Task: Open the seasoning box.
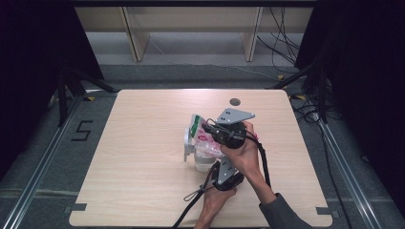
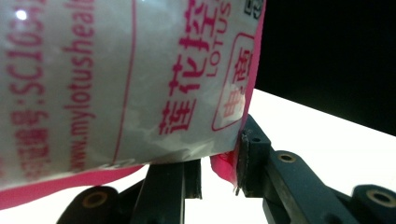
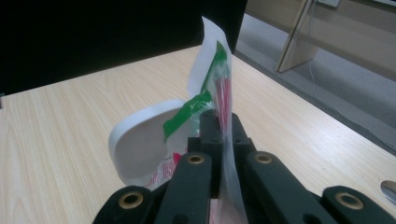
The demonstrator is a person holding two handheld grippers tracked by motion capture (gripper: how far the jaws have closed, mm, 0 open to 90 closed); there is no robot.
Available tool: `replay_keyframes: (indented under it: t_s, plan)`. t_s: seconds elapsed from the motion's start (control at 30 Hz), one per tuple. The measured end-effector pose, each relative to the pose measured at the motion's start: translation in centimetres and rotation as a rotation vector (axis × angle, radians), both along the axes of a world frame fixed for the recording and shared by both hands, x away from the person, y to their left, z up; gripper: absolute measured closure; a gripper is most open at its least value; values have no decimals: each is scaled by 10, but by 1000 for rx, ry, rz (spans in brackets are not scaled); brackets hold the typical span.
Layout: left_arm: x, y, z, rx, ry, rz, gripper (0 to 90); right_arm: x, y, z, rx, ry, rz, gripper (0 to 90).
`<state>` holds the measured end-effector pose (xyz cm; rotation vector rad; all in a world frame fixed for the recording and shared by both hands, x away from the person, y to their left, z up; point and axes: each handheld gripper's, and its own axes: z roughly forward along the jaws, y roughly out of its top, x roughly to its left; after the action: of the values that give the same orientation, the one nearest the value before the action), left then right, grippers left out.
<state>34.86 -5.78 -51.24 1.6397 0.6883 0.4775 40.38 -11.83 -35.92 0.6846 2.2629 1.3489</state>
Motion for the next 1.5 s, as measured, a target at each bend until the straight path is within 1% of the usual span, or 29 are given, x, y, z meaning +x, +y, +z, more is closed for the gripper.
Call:
replay_keyframes:
  t_s: [0.07,0.1,0.17,0.2,0.3,0.33,0.37,0.4,0.43,0.47,0.5,0.53,0.6,0.67,0.7,0.77,0.8,0.9,1.03,1.07,1.1,1.13,1.2,1.27,1.33,1.37,1.4,1.43,1.5]
  plan:
    - [0,-1,0,-5,1,0,740,1,2,-1,-7,-3,-2,900]
    - [0,-1,-1,-3,5,7,739,0,3,-2,-19,15,-2,900]
    - [0,0,0,-3,3,7,740,0,3,-2,-16,16,0,900]
    - [0,0,0,1,-1,8,740,-1,2,-1,0,13,-17,900]
    - [-1,0,0,-3,0,6,740,-1,2,0,-3,-8,0,900]
    - [0,-1,-1,2,6,6,740,0,3,-2,-22,-6,0,900]
    - [0,-1,-1,1,7,6,740,1,3,-3,-16,9,-10,900]
    - [0,-1,-1,-1,5,5,740,1,3,-3,-12,24,0,900]
    - [0,-1,0,1,1,2,740,-1,2,-2,4,36,-15,900]
    - [0,-1,0,1,1,2,740,-1,2,-2,4,36,-15,900]
    - [-1,0,0,1,-2,9,740,-1,0,1,0,19,-9,900]
    - [-1,0,0,4,2,6,740,-1,0,1,15,10,-8,900]
    - [0,-1,-1,2,5,5,739,0,0,0,3,12,-1,900]
    - [0,-1,-1,0,4,6,740,0,2,-3,-3,39,-9,900]
    - [0,-1,-1,0,3,7,740,-1,2,-2,9,36,-18,900]
    - [0,-1,0,-4,2,4,740,0,0,0,-1,10,2,900]
    - [-1,-1,0,-2,4,5,740,-1,2,-2,7,8,-18,900]
    - [0,-1,-1,-5,3,5,740,0,3,-2,-10,26,-2,900]
    - [-1,-1,0,-9,0,3,740,-2,3,0,-5,20,-6,900]
    - [-1,-1,-1,-5,2,5,740,-1,4,-2,-28,4,4,900]
    - [0,-1,-1,-8,2,4,741,-2,5,-2,-22,15,-7,900]
    - [0,-1,-1,-10,1,6,741,-3,5,-2,-17,8,-7,900]
    - [0,0,-1,-11,-1,8,742,-4,5,0,-19,23,14,900]
    - [0,0,-1,-12,0,8,741,-3,6,-1,-20,-2,9,900]
    - [0,-1,-1,-10,2,6,741,-3,7,-2,-16,4,6,900]
    - [1,-1,-1,-13,2,5,742,-2,7,-3,-29,6,18,900]
    - [1,-1,-1,-14,0,4,742,-4,8,-3,-23,-2,6,900]
    - [1,0,-1,-13,2,3,742,-6,9,-2,-25,14,1,900]
    - [0,0,-1,-12,3,3,742,-5,9,-2,-27,4,7,900]
